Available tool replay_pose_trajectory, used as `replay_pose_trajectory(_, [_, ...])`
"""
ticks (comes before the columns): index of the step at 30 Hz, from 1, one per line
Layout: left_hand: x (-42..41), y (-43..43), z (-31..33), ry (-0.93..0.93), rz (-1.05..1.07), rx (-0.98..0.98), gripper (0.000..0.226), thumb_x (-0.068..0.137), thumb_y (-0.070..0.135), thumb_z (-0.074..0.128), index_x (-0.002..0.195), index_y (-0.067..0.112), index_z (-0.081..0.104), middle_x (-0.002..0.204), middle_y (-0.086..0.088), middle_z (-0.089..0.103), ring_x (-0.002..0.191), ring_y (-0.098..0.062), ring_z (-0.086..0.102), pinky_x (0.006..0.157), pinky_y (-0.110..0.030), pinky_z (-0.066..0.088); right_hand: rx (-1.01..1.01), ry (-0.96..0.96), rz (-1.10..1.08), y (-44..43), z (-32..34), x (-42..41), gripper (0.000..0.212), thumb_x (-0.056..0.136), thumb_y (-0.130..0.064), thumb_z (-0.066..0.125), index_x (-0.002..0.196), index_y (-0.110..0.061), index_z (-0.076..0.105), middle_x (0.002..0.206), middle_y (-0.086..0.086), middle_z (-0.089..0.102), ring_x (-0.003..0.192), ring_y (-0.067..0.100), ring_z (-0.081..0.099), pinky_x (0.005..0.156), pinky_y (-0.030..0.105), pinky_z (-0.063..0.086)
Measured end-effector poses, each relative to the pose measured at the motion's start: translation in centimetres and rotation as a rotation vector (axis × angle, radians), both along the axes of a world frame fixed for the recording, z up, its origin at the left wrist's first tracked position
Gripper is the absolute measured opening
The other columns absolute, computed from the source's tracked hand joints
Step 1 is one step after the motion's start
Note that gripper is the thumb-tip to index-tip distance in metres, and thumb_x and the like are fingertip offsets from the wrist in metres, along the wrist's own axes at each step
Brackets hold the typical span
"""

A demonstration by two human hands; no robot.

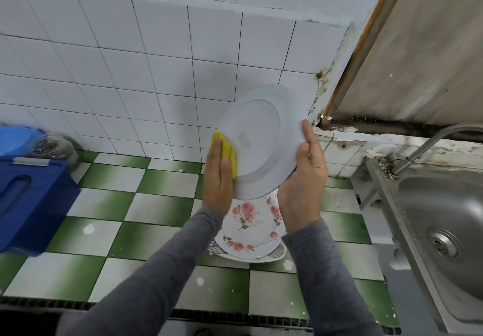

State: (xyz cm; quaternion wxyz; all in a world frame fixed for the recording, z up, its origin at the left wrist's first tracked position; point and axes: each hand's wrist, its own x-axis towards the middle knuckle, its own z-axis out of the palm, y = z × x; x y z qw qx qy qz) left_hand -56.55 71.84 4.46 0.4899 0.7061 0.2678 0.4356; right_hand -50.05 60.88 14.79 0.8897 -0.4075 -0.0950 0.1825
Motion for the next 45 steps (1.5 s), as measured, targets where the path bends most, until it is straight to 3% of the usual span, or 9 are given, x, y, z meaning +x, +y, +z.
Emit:
replay_pose_trajectory(5, [0.2, -1.9, 0.4, 0.073, -0.116, 0.378, 0.058, 0.107, 0.042, 0.023, 0.153, 0.007, 0.032, 0.161, -0.004, 0.028, 0.15, -0.025, 0.024, 0.124, -0.039, 0.018, 0.025, 0.072, 0.046, 0.6, -0.5, 0.0, 0.038, 0.108, -0.005, 0.035, 0.139, -0.013, 0.055, 0.107, -0.016, 0.075, 0.103, 0.006, 0.07, 0.081, 0.024, 0.058])
replay_pose_trajectory(8, [1.0, -2.5, 1.6, 0.067, -0.139, 0.385, 0.054, 0.106, 0.036, 0.029, 0.153, 0.008, 0.032, 0.161, 0.0, 0.026, 0.151, -0.024, 0.023, 0.124, -0.041, 0.02, -0.118, 0.03, 0.133, 0.8, -1.1, 0.0, 0.04, 0.107, -0.008, 0.037, 0.128, -0.025, 0.066, 0.133, 0.0, 0.066, 0.122, 0.02, 0.063, 0.103, 0.042, 0.052])
replay_pose_trajectory(12, [1.7, -1.7, 2.8, 0.08, -0.169, 0.383, 0.053, 0.104, 0.032, 0.032, 0.153, 0.01, 0.03, 0.161, 0.002, 0.021, 0.152, -0.024, 0.017, 0.125, -0.036, 0.014, -0.252, -0.045, 0.241, 0.3, -1.1, 0.3, 0.041, 0.107, -0.008, 0.04, 0.119, -0.031, 0.072, 0.138, 0.005, 0.062, 0.125, 0.021, 0.061, 0.109, 0.044, 0.047])
replay_pose_trajectory(18, [1.7, 1.2, 3.7, 0.111, -0.159, 0.275, 0.049, 0.103, 0.039, 0.033, 0.149, 0.025, 0.039, 0.158, 0.005, 0.034, 0.149, -0.014, 0.025, 0.124, -0.038, 0.019, -0.347, -0.077, 0.322, -0.3, -0.7, 0.6, 0.035, 0.106, -0.005, 0.042, 0.121, -0.024, 0.068, 0.134, 0.004, 0.065, 0.123, 0.018, 0.062, 0.105, 0.038, 0.051])
replay_pose_trajectory(26, [-0.6, 3.4, 0.4, 0.184, -0.08, -0.052, 0.055, 0.1, 0.044, 0.035, 0.151, 0.026, 0.036, 0.152, 0.017, 0.034, 0.141, -0.001, 0.032, 0.122, -0.039, 0.024, -0.121, 0.116, 0.153, -1.1, -0.1, 1.0, 0.034, 0.106, -0.007, 0.041, 0.131, -0.014, 0.063, 0.127, 0.002, 0.069, 0.113, 0.018, 0.068, 0.094, 0.032, 0.057])
replay_pose_trajectory(33, [-1.4, 1.3, -0.8, 0.236, -0.275, 0.455, 0.081, 0.091, 0.063, 0.054, 0.157, 0.034, 0.017, 0.164, 0.002, 0.021, 0.15, -0.021, 0.023, 0.121, -0.046, 0.024, -0.114, 0.301, -0.041, 0.5, -1.7, 2.6, 0.038, 0.108, -0.009, 0.038, 0.136, -0.02, 0.061, 0.134, 0.004, 0.065, 0.124, 0.022, 0.062, 0.108, 0.045, 0.048])
replay_pose_trajectory(37, [-1.4, 1.6, -0.1, 0.235, -0.326, 0.733, 0.074, 0.087, 0.023, 0.067, 0.152, 0.027, 0.032, 0.16, -0.007, 0.031, 0.143, -0.026, 0.035, 0.114, -0.053, 0.034, -0.17, 0.397, -0.031, 0.9, -1.4, 4.4, 0.04, 0.107, -0.005, 0.036, 0.141, -0.017, 0.055, 0.135, 0.009, 0.061, 0.118, 0.025, 0.063, 0.103, 0.047, 0.05])
replay_pose_trajectory(40, [-1.5, 1.1, 0.7, 0.216, -0.342, 0.806, 0.072, 0.084, 0.0, 0.066, 0.147, 0.026, 0.04, 0.154, -0.009, 0.04, 0.135, -0.023, 0.041, 0.109, -0.038, 0.037, -0.182, 0.392, 0.014, 0.9, -1.3, 5.5, 0.042, 0.106, 0.0, 0.037, 0.145, -0.01, 0.049, 0.139, 0.011, 0.058, 0.117, 0.025, 0.062, 0.099, 0.042, 0.052])
replay_pose_trajectory(45, [-1.5, 1.6, 1.4, 0.175, -0.289, 0.65, 0.08, 0.085, -0.012, 0.063, 0.143, 0.04, 0.044, 0.15, 0.006, 0.047, 0.12, -0.018, 0.058, 0.092, -0.03, 0.054, -0.379, 0.081, 0.176, -0.4, -2.4, 6.0, 0.043, 0.105, -0.02, 0.05, 0.148, -0.025, 0.046, 0.114, -0.002, 0.066, 0.106, 0.016, 0.062, 0.1, 0.04, 0.051])
